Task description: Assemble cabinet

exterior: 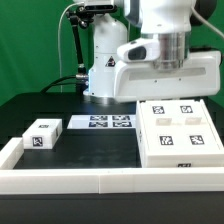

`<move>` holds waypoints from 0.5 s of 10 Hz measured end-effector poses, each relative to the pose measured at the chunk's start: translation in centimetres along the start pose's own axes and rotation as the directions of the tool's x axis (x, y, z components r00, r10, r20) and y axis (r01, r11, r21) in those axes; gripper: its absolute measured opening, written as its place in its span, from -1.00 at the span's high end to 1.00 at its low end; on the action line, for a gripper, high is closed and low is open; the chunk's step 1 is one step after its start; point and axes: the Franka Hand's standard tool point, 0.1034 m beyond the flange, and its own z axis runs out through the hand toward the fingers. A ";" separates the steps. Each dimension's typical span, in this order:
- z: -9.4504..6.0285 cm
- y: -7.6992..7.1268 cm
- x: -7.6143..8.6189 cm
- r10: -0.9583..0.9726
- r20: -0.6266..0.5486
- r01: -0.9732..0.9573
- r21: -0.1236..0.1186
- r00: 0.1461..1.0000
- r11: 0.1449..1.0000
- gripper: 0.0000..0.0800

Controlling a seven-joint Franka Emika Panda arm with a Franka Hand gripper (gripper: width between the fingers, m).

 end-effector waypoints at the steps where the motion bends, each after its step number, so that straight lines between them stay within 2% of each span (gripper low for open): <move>1: 0.5 0.1 -0.2 0.001 0.003 -0.001 0.000 1.000 1.000 0.99; 5: 0.3 0.1 -0.2 0.001 0.008 -0.001 0.000 1.000 1.000 0.99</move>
Offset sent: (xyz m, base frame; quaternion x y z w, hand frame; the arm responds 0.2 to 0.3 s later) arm 0.0000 0.0000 0.0000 0.0000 0.0000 0.0000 1.0000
